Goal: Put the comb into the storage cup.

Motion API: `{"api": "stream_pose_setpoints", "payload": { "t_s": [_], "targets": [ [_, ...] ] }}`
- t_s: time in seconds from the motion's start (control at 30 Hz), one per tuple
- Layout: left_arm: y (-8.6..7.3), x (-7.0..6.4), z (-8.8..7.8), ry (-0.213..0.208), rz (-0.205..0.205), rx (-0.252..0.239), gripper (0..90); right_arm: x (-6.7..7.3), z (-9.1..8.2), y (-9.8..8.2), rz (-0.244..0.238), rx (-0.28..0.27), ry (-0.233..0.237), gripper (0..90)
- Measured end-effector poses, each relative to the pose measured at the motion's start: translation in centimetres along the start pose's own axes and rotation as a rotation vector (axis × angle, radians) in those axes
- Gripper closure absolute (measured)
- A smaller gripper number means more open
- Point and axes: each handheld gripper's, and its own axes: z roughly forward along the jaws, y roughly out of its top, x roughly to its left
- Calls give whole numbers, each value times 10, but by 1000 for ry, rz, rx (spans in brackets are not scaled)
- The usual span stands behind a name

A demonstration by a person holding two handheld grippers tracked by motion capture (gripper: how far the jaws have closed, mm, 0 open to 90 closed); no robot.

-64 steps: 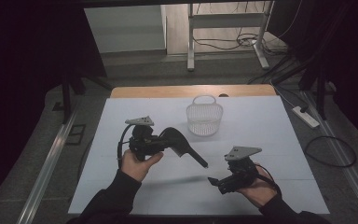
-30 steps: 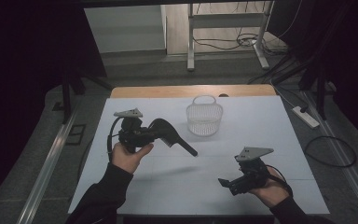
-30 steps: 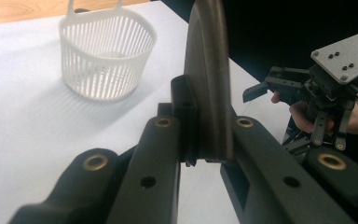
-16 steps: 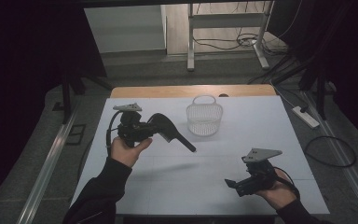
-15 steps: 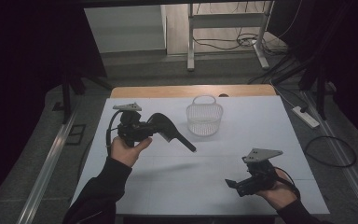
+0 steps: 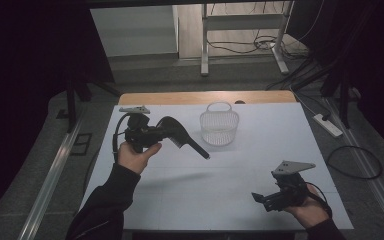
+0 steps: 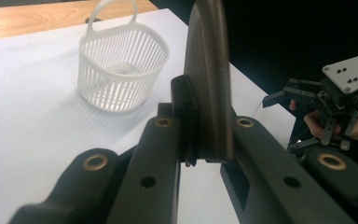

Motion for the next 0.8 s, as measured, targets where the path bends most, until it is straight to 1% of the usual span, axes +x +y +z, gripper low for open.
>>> {"api": "stream_pose_setpoints", "payload": {
  "t_s": [0.27, 0.4, 0.47, 0.57, 0.63, 0.7, 0.8],
  "targets": [
    [7, 1, -3, 0, 7, -6, 865, -6, -8, -10, 39, 5, -34, 0],
    [11, 3, -5, -2, 6, -12, 866, -8, -13, -14, 56, 0, -45, 0],
    [12, 4, -6, -2, 4, -15, 865, -9, -15, -16, 63, 3, -51, 0],
    [13, 5, -7, 3, 4, -11, 866, -12, -19, -20, 74, 22, -71, 0],
    [14, 6, -7, 8, 3, -11, 866, -13, -22, -23, 88, 30, -85, 0],
    [15, 7, -8, 12, 1, -12, 866, -14, -25, -24, 110, 19, -97, 0],
    [17, 8, -8, 14, -2, -11, 865, -16, -30, -26, 131, 24, -114, 0]
  ]
}}
